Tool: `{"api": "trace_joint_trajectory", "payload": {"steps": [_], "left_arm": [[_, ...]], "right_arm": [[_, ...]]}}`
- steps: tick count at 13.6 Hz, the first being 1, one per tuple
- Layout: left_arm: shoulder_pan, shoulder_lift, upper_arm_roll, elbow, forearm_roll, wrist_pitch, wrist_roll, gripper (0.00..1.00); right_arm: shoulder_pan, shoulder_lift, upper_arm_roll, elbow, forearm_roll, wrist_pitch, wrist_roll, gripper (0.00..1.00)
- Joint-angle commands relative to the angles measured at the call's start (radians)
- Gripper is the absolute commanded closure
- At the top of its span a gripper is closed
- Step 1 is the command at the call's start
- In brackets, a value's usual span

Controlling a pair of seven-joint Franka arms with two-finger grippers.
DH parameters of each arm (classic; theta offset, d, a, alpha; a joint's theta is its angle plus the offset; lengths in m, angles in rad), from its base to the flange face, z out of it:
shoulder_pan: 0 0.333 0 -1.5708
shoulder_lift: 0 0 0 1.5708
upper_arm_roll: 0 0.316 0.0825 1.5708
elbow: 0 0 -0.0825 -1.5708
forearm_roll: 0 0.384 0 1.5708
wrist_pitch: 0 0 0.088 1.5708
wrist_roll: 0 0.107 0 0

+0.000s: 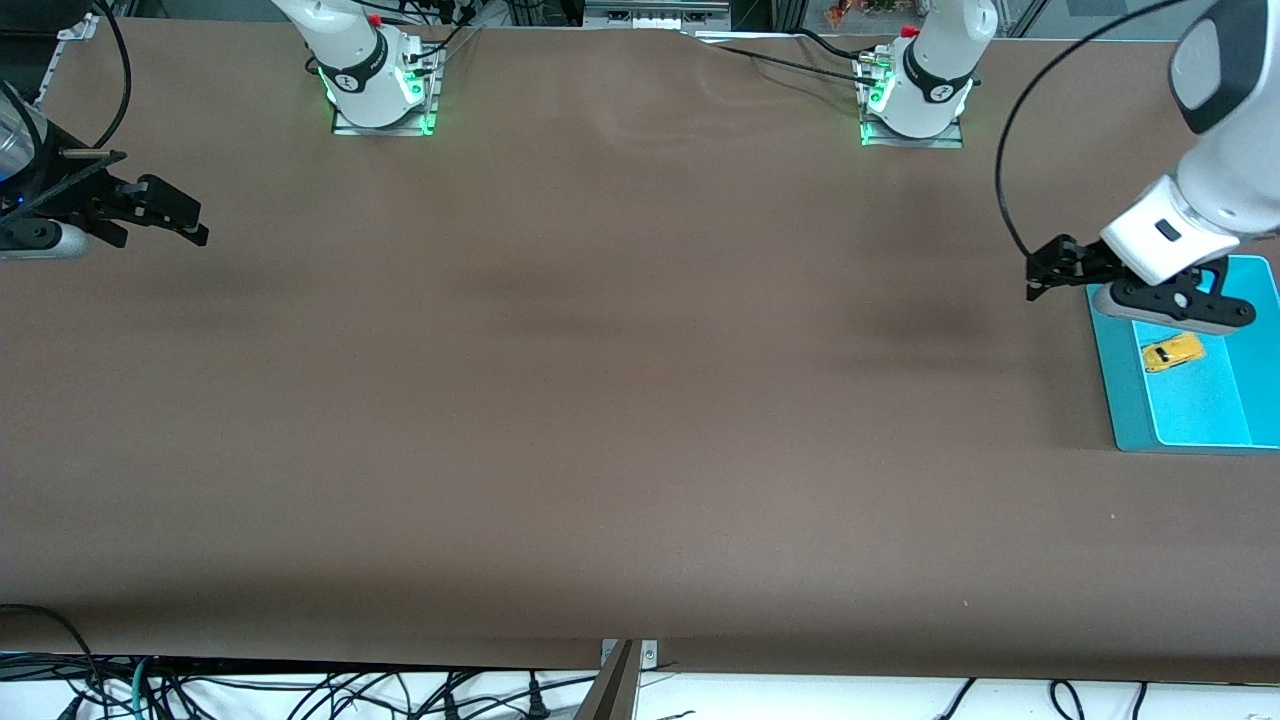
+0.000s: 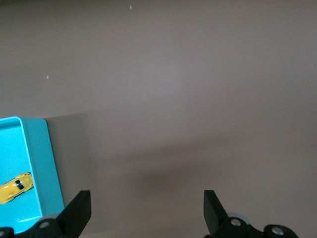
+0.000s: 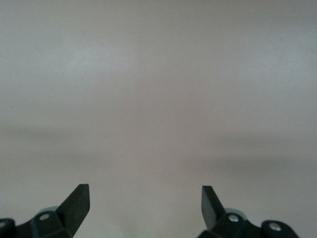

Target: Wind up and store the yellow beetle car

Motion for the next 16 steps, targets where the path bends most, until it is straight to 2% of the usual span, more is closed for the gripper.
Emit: {"api": "trace_joint_trajectory", "payload": {"steps": [1, 4, 8, 16], "left_arm": [[0.019, 0.004, 0.017, 0.035, -0.018, -0.043, -0.026, 0.00], [0.007, -0.004, 0.010, 0.044, -0.017, -0.176, -0.096, 0.00], [0.001, 0.011, -0.001, 0.095, 0.008, -0.175, -0.098, 0.00], [0.018, 0.005, 0.003, 0.100, 0.003, -0.180, -0.151, 0.00]], "right_arm": [[-0.003, 0.008, 0.002, 0.021, -0.009, -0.015, 0.017, 0.00], [-0.003, 0.008, 0.002, 0.021, -0.009, -0.015, 0.017, 0.00], [-0.003, 0.008, 0.002, 0.020, -0.008, -0.016, 0.017, 0.00], [-0.003, 0.008, 0.002, 0.018, -0.006, -0.018, 0.019, 0.00]]}}
